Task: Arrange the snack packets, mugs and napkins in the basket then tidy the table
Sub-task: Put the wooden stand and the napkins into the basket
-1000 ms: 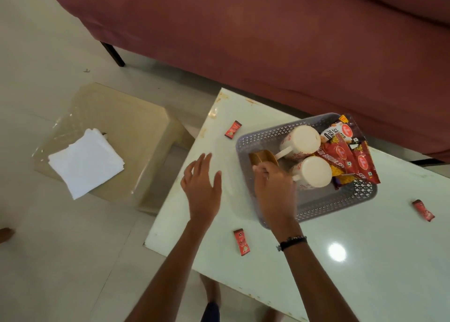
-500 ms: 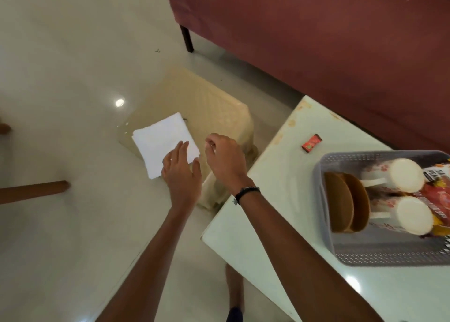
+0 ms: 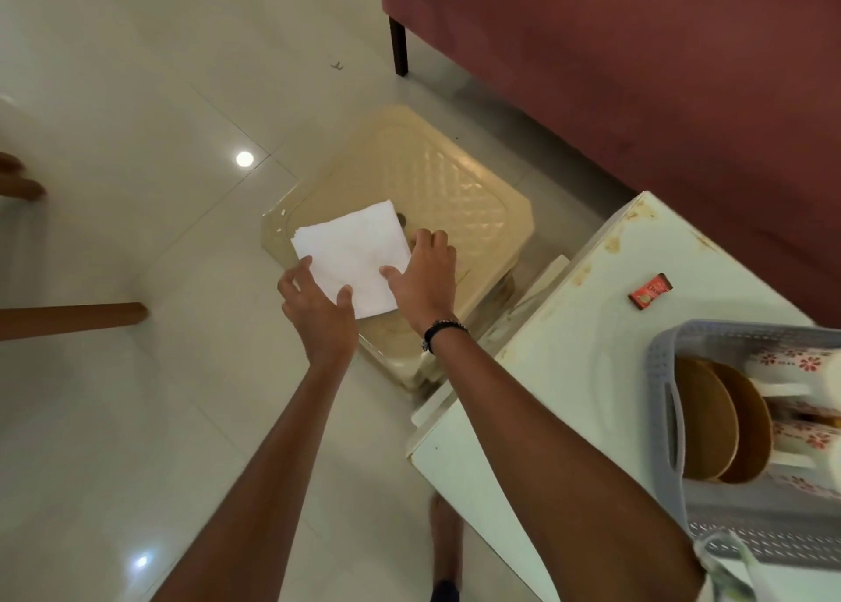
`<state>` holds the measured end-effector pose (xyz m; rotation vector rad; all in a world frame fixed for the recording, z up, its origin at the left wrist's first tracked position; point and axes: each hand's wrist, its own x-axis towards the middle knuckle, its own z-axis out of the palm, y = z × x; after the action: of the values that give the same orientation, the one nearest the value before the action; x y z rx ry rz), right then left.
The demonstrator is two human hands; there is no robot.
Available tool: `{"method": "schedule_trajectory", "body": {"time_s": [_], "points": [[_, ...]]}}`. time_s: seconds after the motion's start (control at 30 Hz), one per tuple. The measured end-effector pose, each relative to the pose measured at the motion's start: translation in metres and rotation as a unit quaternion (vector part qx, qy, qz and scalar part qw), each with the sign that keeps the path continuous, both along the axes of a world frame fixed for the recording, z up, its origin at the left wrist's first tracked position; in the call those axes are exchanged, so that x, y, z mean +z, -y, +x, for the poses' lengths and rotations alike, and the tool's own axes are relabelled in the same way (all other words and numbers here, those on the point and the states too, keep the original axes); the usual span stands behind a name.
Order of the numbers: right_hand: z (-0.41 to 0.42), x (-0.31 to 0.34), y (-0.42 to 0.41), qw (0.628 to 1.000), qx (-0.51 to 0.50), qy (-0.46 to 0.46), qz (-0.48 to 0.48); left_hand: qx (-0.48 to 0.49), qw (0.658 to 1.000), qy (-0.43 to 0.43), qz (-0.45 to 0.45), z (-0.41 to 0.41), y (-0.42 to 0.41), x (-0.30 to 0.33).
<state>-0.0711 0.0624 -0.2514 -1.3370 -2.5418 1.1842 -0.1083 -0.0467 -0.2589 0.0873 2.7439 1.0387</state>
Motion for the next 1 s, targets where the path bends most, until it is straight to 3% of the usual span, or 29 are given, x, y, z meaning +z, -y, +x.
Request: {"method": "schedule_trajectory", "body": {"time_s": [0.2, 0.37, 0.57, 0.8, 0.9, 1.0], "points": [[-0.007, 0.003, 0.003, 0.995, -0.017, -0.034, -0.097, 0.017, 0.999, 0.032, -0.007, -0.004, -0.004, 0.010], [0.010, 0.004, 0.003, 0.972, -0.049, -0.097, -0.208, 0.041, 0.992, 0.093, 0.077, -0.003, -0.005, 0.016], [0.068, 0.016, -0.020, 0.938, -0.079, -0.146, -0.305, 0.089, 0.950, 0.232, 0.191, 0.032, -0.018, 0.041], [0.178, 0.046, -0.060, 0.900, -0.146, -0.208, -0.353, -0.036, 0.891, 0.379, 0.249, 0.098, -0.064, 0.074], [0.236, 0.062, -0.069, 0.884, -0.198, -0.231, -0.356, -0.106, 0.887, 0.387, 0.229, 0.143, -0.086, 0.080], [0.295, 0.073, -0.075, 0.893, -0.263, -0.207, -0.300, -0.165, 0.887, 0.393, 0.179, 0.197, -0.106, 0.080]]}}
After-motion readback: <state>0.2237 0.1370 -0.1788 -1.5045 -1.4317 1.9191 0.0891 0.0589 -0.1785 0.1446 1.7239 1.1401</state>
